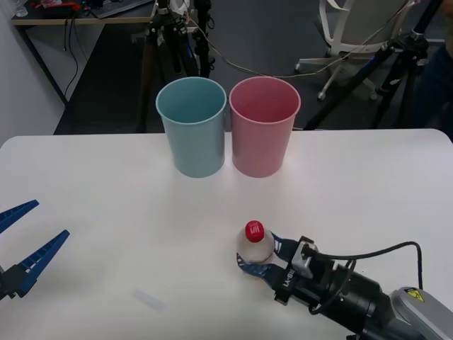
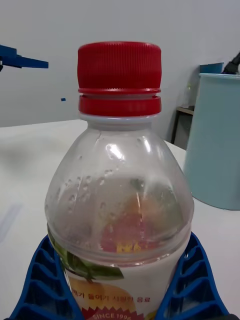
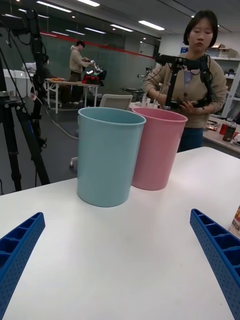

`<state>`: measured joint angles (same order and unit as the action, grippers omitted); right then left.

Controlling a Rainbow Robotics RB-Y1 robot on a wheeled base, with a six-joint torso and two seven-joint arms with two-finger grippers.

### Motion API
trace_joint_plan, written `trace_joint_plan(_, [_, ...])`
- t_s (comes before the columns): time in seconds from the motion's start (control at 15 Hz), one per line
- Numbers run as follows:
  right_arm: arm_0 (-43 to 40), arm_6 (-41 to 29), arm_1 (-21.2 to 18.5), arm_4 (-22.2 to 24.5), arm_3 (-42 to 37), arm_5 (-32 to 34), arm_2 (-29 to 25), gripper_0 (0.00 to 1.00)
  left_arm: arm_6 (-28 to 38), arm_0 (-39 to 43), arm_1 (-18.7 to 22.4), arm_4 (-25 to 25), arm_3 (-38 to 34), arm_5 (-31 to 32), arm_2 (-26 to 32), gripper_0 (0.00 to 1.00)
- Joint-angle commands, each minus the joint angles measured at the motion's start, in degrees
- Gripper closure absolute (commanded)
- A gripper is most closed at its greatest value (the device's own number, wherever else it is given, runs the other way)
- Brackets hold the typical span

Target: Grasp the object on the table and drop it into the matching bin: aluminum can to the light blue bin, PET bottle to the pink bin.

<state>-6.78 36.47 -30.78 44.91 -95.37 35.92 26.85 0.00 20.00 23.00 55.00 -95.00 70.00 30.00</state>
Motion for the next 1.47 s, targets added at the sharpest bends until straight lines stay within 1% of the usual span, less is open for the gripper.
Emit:
trace_joint_plan(0.07, [-4.6, -0.5, -1.4, -0.7, -4.4, -2.5, -4.4, 1.0, 0.0, 0.0, 0.0, 0.0, 0.0, 0.0, 0.0, 0.0])
trace_joint_plan(0.33, [-10.9, -1.6, -1.3, -1.3, -7.9, -2.5, -11.8, 1.0, 0.0, 0.0, 0.0, 0.0, 0.0, 0.0, 0.0, 0.0])
trace_joint_plan(0.53, [-16.0, -2.3, -1.3, -2.6, -10.4, -2.3, -17.4, 1.0, 0.0, 0.0, 0.0, 0.0, 0.0, 0.0, 0.0, 0.0])
trace_joint_plan(0.8, [-18.9, -2.9, -1.3, -5.3, -11.1, -1.5, -21.2, 1.0, 0.0, 0.0, 0.0, 0.0, 0.0, 0.0, 0.0, 0.0])
trace_joint_plan(1.07, [-19.6, -3.3, -1.1, -5.7, -12.1, -1.1, -23.7, 1.0, 0.0, 0.0, 0.0, 0.0, 0.0, 0.0, 0.0, 0.0])
trace_joint_plan(1.2, [-19.6, -4.1, -3.1, -7.4, -14.8, -2.3, -24.2, 1.0, 0.0, 0.0, 0.0, 0.0, 0.0, 0.0, 0.0, 0.0])
trace_joint_plan(1.4, [-19.9, -4.9, -9.2, -11.5, -21.3, -6.7, -24.4, 1.0, 0.0, 0.0, 0.0, 0.0, 0.0, 0.0, 0.0, 0.0])
trace_joint_plan(1.47, [-20.7, -5.1, -12.7, -14.6, -24.3, -9.6, -24.8, 1.0, 0.0, 0.0, 0.0, 0.0, 0.0, 0.0, 0.0, 0.0])
